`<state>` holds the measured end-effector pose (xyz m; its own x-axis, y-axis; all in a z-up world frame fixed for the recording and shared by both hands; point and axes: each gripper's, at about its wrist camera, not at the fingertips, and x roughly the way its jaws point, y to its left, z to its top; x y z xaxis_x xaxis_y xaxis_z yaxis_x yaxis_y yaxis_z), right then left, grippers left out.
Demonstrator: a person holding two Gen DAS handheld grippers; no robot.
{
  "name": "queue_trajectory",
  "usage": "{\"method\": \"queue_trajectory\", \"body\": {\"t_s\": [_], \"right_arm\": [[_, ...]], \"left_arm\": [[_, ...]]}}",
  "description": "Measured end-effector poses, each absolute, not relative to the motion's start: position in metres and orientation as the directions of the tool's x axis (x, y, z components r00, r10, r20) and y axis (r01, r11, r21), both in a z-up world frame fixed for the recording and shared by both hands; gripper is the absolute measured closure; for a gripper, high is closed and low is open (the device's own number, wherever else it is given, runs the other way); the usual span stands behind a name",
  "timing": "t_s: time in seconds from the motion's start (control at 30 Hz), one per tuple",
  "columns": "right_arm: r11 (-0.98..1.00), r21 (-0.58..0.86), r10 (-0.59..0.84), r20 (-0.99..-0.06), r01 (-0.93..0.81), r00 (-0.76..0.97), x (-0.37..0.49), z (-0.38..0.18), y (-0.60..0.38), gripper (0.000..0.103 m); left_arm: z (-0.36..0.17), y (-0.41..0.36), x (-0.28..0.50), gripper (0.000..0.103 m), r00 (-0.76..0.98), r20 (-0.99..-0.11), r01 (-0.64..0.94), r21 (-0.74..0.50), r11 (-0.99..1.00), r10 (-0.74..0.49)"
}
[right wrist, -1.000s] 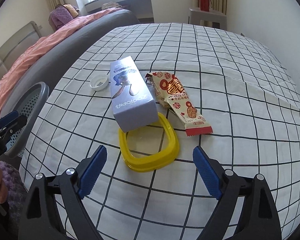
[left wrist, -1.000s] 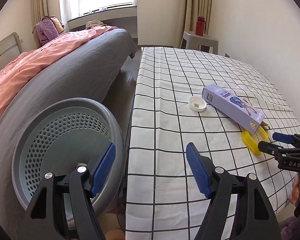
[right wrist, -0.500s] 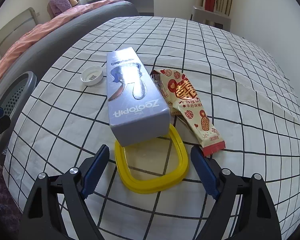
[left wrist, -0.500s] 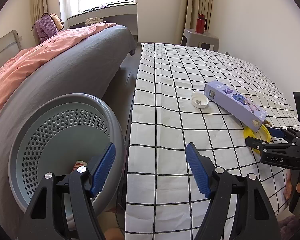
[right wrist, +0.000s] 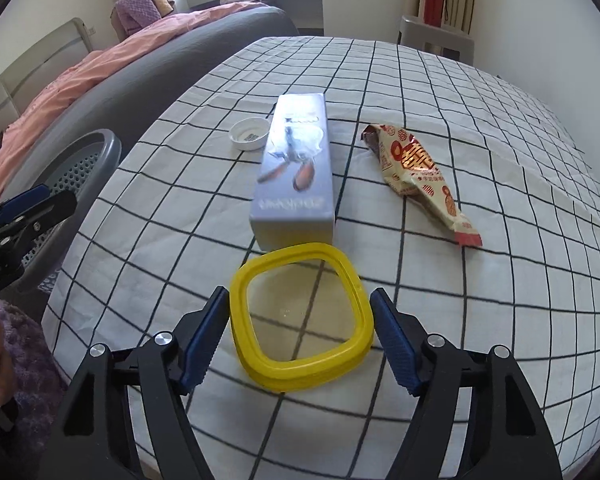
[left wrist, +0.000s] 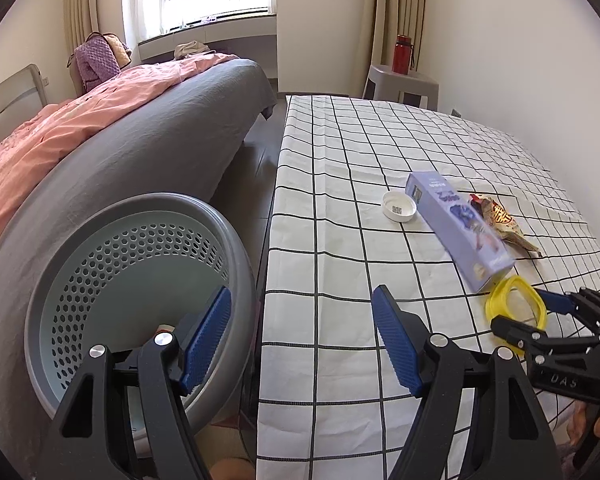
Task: Collect trash
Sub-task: 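Grasp the lavender Zootopia box with the left tool while the right tool holds the lid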
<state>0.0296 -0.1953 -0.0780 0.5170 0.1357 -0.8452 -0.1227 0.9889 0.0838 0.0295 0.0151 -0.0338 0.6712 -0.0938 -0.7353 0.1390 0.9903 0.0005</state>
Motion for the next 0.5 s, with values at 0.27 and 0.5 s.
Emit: {"method": "queue_trajectory", "body": {"t_s": [0.27, 0.5], "right_arm": [[0.987, 0.144, 0.163, -0.829, -0.077, 0.536, -0.005, -0.067, -0.196, 0.033], [0.984, 0.178, 0.156, -0.803, -0.02, 0.576, -0.003, -0.045, -0.232, 0.033]], "left_arm": [[-0.03, 0.004, 0.026, 0.033, 0.645, -0.752, 0.18, -0.024, 0.983, -0.136], [-0.031, -0.031, 0.039, 0.033, 0.603, -0.776, 0.226, -0.053, 0.973, -0.182]]}}
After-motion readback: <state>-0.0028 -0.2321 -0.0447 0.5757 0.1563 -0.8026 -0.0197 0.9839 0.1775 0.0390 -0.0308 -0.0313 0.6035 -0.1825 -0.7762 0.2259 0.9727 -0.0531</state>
